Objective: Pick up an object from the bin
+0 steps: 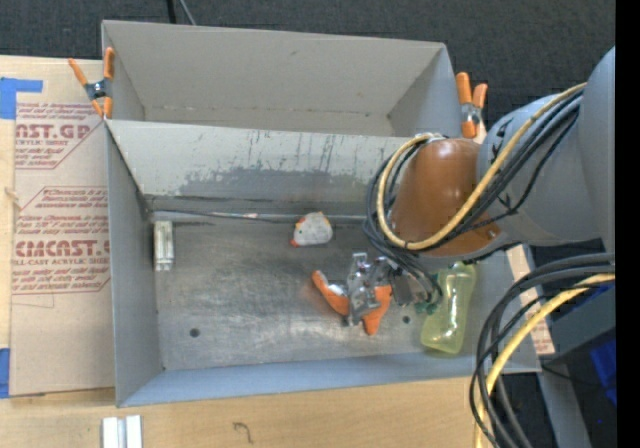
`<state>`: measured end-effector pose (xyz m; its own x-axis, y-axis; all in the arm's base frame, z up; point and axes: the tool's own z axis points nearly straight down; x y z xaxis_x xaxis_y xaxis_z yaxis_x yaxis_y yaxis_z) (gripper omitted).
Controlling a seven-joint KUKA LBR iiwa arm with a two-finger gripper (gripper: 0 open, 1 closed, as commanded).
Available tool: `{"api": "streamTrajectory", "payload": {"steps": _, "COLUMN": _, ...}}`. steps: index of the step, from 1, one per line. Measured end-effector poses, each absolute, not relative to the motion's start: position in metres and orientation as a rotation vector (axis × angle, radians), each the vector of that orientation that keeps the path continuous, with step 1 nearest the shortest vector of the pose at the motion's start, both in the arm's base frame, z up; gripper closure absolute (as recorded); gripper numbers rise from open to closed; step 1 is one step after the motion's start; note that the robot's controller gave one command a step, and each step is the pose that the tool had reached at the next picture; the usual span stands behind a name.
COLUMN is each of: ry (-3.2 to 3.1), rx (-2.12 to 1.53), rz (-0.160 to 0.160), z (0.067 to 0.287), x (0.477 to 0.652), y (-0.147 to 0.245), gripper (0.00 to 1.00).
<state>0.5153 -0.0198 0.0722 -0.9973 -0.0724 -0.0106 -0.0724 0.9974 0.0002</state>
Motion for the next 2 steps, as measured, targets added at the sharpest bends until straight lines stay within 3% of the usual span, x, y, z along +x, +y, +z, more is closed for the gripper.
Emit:
{"api": "streamTrajectory", "payload": {"steps": 1, "ry": 3.129, "rx": -0.114, "rz": 0.001, "z": 0.072, "x": 0.515, "y": -0.02, "gripper": 1.0}}
{"api": "streamTrajectory", "payload": {"steps": 2, "ry": 3.138, "rx": -0.122, "rz": 0.001, "z": 0.185, "x": 0.493, "y": -0.044, "gripper": 1.0}}
